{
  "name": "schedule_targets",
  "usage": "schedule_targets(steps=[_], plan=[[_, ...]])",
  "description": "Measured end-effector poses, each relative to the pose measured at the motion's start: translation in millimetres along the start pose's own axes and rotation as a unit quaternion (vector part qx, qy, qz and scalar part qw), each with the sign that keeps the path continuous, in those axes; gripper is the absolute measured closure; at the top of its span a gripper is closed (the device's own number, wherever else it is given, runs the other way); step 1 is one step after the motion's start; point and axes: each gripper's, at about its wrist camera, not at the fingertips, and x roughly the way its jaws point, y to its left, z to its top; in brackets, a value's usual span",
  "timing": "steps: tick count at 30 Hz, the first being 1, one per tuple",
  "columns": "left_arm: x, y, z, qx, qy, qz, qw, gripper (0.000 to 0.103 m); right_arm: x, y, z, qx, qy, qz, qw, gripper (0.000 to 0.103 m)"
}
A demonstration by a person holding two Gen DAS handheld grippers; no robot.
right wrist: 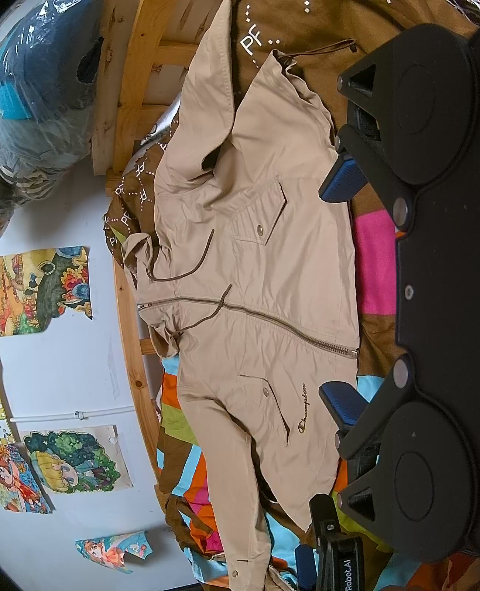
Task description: Fold large clothes
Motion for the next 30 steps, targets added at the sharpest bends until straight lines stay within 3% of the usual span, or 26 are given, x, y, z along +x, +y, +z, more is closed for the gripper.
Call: schedule_targets(steps=[30], plan=[[7.2,4.9,-4.4,-0.001,0.016,0.004,0.9999,0.001,3.1,0.2,1.1,0.000,0.003,-0.005,1.000,0.000]])
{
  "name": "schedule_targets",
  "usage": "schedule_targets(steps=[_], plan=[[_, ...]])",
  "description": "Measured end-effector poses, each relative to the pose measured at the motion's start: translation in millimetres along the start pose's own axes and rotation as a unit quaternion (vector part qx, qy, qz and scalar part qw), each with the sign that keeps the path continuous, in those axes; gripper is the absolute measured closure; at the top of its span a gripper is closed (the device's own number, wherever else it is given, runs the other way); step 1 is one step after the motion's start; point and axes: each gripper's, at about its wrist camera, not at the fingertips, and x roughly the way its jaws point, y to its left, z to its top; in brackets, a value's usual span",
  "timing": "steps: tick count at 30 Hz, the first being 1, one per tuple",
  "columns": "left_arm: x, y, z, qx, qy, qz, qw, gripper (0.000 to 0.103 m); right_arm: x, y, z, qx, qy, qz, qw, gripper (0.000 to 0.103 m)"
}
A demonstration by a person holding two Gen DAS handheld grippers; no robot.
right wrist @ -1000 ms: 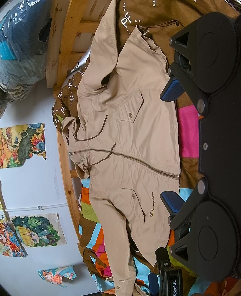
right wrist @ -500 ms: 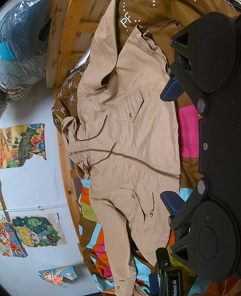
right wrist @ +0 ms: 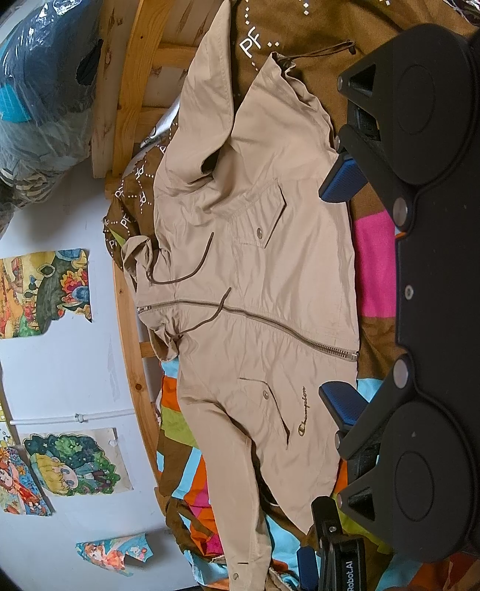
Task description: Fold large clothes
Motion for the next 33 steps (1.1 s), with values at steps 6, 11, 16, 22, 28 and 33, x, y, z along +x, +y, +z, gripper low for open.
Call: schedule_targets(steps=[6,11,16,22,28,33], plan=[[11.4,4.6,0.2,-0.005,0.035,0.013,0.9993,0.001,-0.8,-4.1,-0.5,0.007,0.014,-0.034,0.999,0.000],[18.9,4.9,14.0,-0.013,0.057,0.010,0.9982,0.001,2.2,-13.2,-2.3,0.038,0.031,-0.053,0.997,0.000],[24.3,-3.3,44.2,0.006,0.055,0.003,0.9984,0.001,0.1,-17.8,0.1,0.046,0.025,-0.061,0.997,0.000],[37.3,-21.0,94.1,0.050,0.074,-0.026,0.9957,0.001,-4.8,-30.9,8.0,0.072,0.006,-0.075,0.995,0.000],[53.9,-51.6,141.4,0.110,0.080,-0.053,0.9892,0.001,-8.6,-52.1,16.1,0.116,-0.012,-0.095,0.989,0.000],[79.1,-82.3,163.2,0.109,0.080,-0.094,0.9863,0.001,-16.3,-72.5,27.7,0.122,-0.052,-0.133,0.982,0.000]])
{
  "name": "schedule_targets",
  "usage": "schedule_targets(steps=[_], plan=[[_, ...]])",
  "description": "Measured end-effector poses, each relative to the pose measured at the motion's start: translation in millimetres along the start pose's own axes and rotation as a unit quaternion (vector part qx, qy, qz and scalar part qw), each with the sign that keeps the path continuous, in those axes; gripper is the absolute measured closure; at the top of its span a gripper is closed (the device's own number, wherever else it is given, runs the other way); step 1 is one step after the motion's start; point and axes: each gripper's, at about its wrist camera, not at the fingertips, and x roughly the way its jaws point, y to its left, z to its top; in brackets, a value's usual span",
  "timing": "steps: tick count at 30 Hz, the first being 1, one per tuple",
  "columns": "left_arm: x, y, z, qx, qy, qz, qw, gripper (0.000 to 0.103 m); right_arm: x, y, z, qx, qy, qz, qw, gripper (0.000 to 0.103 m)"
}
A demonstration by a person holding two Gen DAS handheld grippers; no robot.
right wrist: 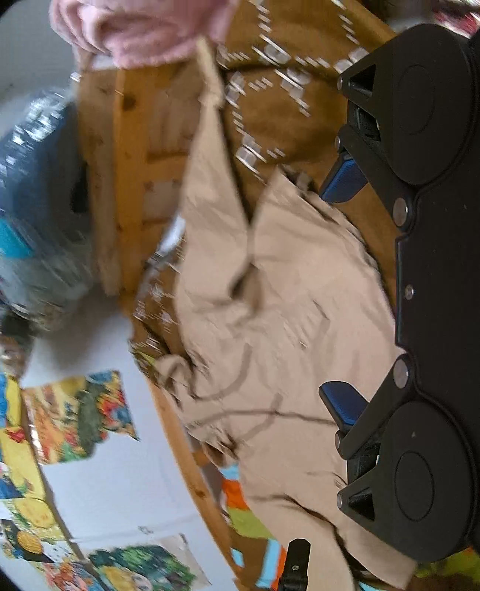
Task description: Fold large clothes
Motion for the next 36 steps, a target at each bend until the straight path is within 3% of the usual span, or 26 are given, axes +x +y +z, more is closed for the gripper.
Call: schedule_targets(steps=[8,11,14,19,22,24,26,27,29,33,36], plan=[[62.7,-27.4,1.0,-0.017,-0.014,-0.074,0.9970,0.001,13.2,-78.8,56.8,0.004,-0.051,-0.089,0.995,0.002],[80.4,-30.7,-2.0,-0.004,-0.001,-0.094,0.9956,0.001,29.4,-120.9,74.2,0.067,-0.037,-0.119,0.990,0.008],[90.9,-25.7,-0.5,0.008,0.001,-0.094,0.9955,0.001,50.3,-157.4,84.3,0.158,-0.023,-0.149,0.976,0.014],[94.7,-3.0,3.1,-0.013,-0.002,-0.100,0.9949,0.001,89.2,-185.5,92.3,0.242,-0.009,-0.196,0.950,0.025],[89.9,7.7,4.7,-0.013,-0.008,-0.095,0.9954,0.001,104.0,-189.5,95.4,0.260,-0.018,-0.241,0.935,0.046],[86.3,15.3,8.6,-0.015,-0.008,-0.096,0.9953,0.001,110.3,-187.9,94.6,0.266,-0.029,-0.267,0.926,0.069],[81.0,24.5,14.1,-0.027,-0.011,-0.107,0.9939,0.001,111.8,-181.9,93.2,0.270,-0.050,-0.284,0.919,0.080],[77.9,31.1,17.6,-0.038,-0.015,-0.119,0.9920,0.001,111.7,-176.6,94.0,0.262,-0.064,-0.289,0.919,0.084],[72.5,44.7,24.5,-0.064,-0.024,-0.148,0.9867,0.003,112.4,-158.8,99.4,0.215,-0.094,-0.282,0.930,0.094],[64.5,72.7,39.8,-0.125,-0.044,-0.204,0.9699,0.004,109.8,-107.3,117.7,0.076,-0.148,-0.216,0.962,0.095],[59.5,98.4,48.3,-0.180,-0.068,-0.244,0.9505,0.004,104.7,-57.8,127.1,-0.025,-0.203,-0.147,0.968,0.096]])
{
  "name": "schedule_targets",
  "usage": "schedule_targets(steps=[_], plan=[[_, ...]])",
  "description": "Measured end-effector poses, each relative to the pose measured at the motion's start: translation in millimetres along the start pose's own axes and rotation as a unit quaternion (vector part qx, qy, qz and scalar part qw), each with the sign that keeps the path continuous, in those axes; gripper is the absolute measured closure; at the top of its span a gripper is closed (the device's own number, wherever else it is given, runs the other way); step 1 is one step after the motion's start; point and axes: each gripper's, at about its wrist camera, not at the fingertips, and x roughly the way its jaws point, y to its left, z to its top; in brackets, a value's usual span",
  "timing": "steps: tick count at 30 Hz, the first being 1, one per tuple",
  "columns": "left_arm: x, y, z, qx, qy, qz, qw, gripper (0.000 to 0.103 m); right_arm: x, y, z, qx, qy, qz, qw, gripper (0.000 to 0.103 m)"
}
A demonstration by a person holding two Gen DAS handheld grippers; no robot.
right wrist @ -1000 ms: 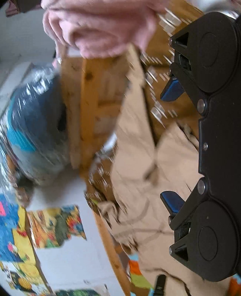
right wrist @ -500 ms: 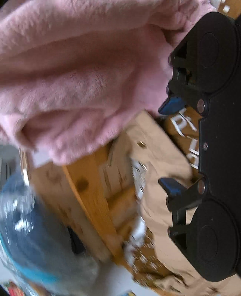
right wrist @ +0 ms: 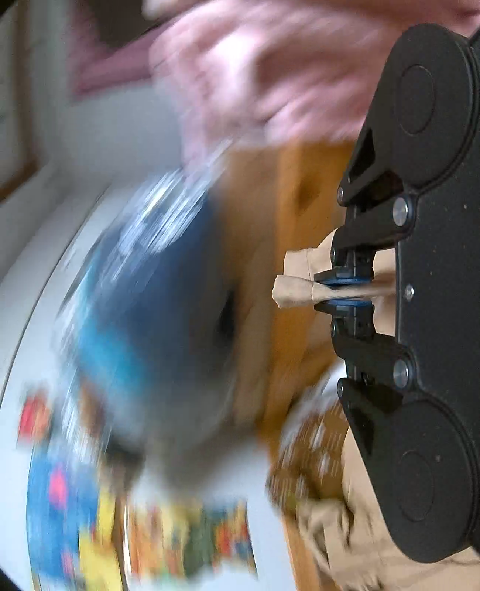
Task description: Fold large clothes
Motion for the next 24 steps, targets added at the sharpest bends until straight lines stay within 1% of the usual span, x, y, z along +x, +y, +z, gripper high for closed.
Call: schedule_targets(steps=[1,3,5,7,10,11,12,15,16,17,18,19,20,21,22,23,24], plan=[[-3.2,4.9,3.9,-0.014,-0.008,-0.013,0.9998,0.004,-6.4,15.3,4.3,-0.021,-0.021,0.031,0.999,0.096],[-9.9,16.4,13.3,-0.045,-0.023,-0.040,0.9979,0.002,-18.8,50.4,10.8,-0.059,-0.059,0.100,0.992,0.096],[-12.9,25.1,20.7,-0.068,-0.032,-0.053,0.9957,0.001,-26.6,86.4,11.6,-0.088,-0.087,0.164,0.979,0.097],[-11.7,36.0,25.7,-0.091,-0.028,-0.065,0.9933,0.001,-36.0,117.9,7.7,-0.110,-0.102,0.216,0.965,0.097],[-5.6,57.1,26.3,-0.142,-0.019,-0.082,0.9863,0.001,-55.2,158.0,-8.1,-0.128,-0.099,0.283,0.945,0.097],[-2.2,66.8,24.3,-0.166,-0.015,-0.089,0.9820,0.001,-64.2,169.6,-14.5,-0.134,-0.097,0.301,0.939,0.097],[3.5,78.4,21.8,-0.198,-0.008,-0.094,0.9757,0.001,-73.1,180.6,-22.1,-0.143,-0.096,0.318,0.932,0.098],[18.0,103.6,9.0,-0.262,0.015,-0.088,0.9609,0.001,-103.0,207.1,-49.3,-0.167,-0.084,0.369,0.910,0.098],[20.0,109.8,5.2,-0.274,0.018,-0.081,0.9582,0.002,-112.7,215.3,-57.4,-0.178,-0.081,0.383,0.903,0.098],[21.5,114.4,2.7,-0.279,0.021,-0.071,0.9573,0.005,-121.0,221.6,-64.8,-0.189,-0.080,0.396,0.895,0.098],[23.0,117.8,1.3,-0.279,0.026,-0.052,0.9585,0.015,-128.7,227.6,-72.0,-0.199,-0.080,0.409,0.887,0.098],[24.4,121.0,0.1,-0.275,0.031,-0.037,0.9603,0.022,-136.5,232.1,-79.5,-0.208,-0.079,0.420,0.880,0.098],[26.2,121.9,-0.2,-0.270,0.038,-0.018,0.9618,0.044,-143.4,236.2,-84.9,-0.218,-0.081,0.427,0.874,0.098],[28.7,122.8,-0.2,-0.264,0.046,0.005,0.9635,0.073,-149.7,239.8,-90.1,-0.227,-0.081,0.431,0.869,0.098],[30.1,122.9,0.4,-0.257,0.052,0.022,0.9648,0.089,-153.5,240.6,-93.0,-0.231,-0.078,0.435,0.867,0.098],[30.2,121.4,1.9,-0.249,0.055,0.033,0.9664,0.102,-156.9,241.9,-94.9,-0.232,-0.073,0.438,0.865,0.098],[29.3,119.2,2.5,-0.239,0.053,0.040,0.9688,0.103,-159.9,242.4,-96.1,-0.234,-0.069,0.440,0.864,0.098]])
